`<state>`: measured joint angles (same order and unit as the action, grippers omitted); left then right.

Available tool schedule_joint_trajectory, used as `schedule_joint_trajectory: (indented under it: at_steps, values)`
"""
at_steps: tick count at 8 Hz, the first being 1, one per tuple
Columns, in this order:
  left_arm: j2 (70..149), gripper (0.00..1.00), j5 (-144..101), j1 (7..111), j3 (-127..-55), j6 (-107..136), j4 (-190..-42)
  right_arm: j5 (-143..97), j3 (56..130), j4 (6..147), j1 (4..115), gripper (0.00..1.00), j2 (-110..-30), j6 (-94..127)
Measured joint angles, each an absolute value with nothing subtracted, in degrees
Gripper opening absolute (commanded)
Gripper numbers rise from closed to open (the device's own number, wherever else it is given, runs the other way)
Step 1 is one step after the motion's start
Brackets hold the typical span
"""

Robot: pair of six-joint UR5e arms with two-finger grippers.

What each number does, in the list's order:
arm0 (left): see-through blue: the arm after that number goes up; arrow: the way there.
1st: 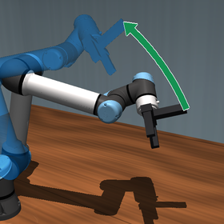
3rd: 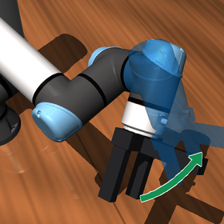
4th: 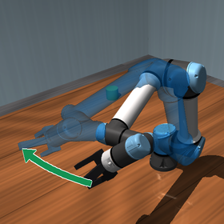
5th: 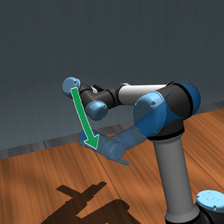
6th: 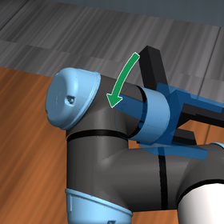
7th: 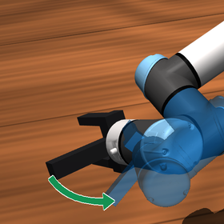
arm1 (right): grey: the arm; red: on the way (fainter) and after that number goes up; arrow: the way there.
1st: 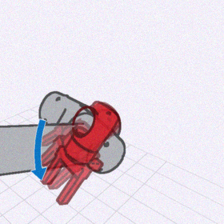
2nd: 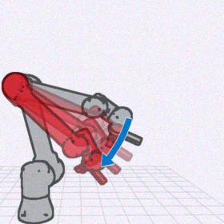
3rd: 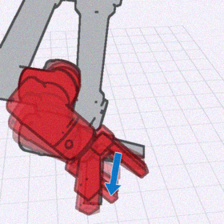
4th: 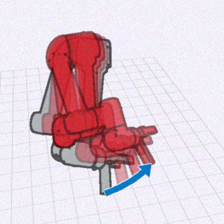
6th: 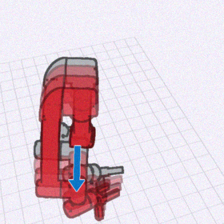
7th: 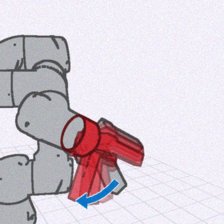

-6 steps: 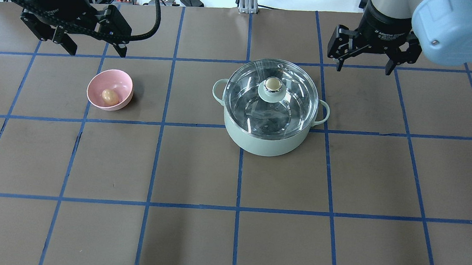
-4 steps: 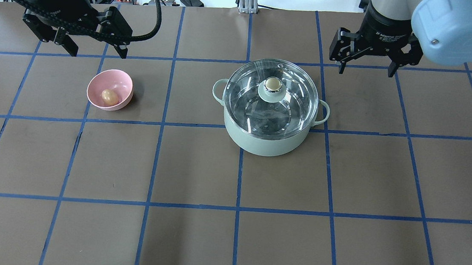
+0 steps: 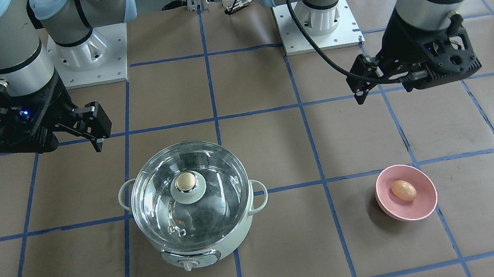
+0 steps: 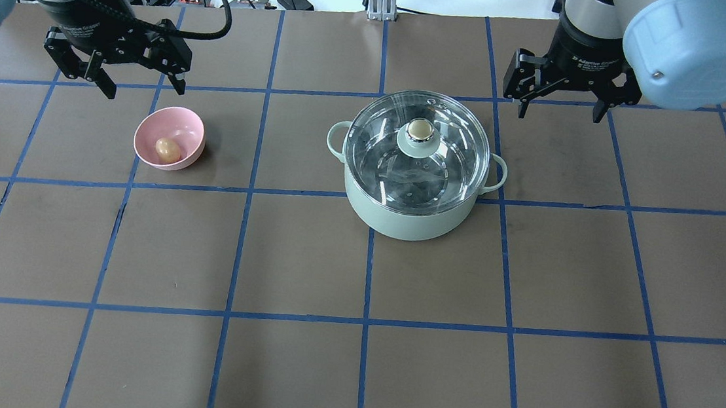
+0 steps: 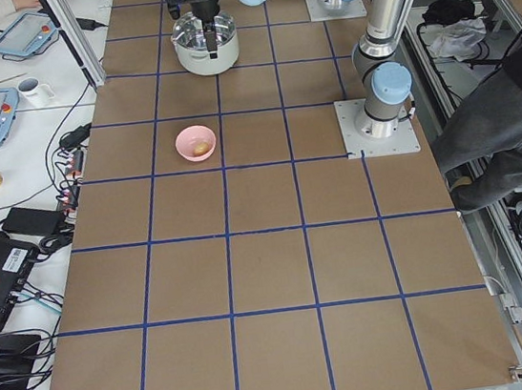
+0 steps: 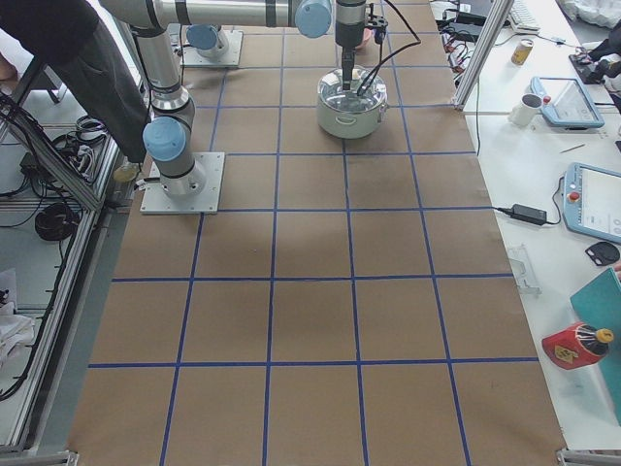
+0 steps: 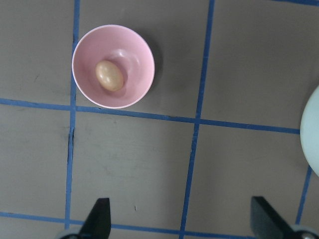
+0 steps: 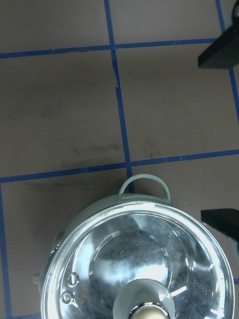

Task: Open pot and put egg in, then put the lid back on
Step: 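Move the right gripper over the lid knob while the left approaches the pink bowl, then grasp the lid knob with the right gripper while the left gripper grasps the egg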

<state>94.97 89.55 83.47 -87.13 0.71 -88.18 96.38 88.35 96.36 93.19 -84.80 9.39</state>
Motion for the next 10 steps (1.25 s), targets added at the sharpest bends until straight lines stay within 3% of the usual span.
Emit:
schedule_joint_trajectory:
  at_steps: [5, 10]
  values:
    - [106.93, 1.0, 89.56, 77.15, -87.59, 9.03, -75.06, 95.53, 87.61, 110.28, 101.91, 1.0, -77.87, 17.37]
    - [114.75, 1.0, 89.88, 75.71, -89.34, 23.92, -66.63, 95.11, 86.44, 114.13, 107.89, 1.0, -70.06, 26.08]
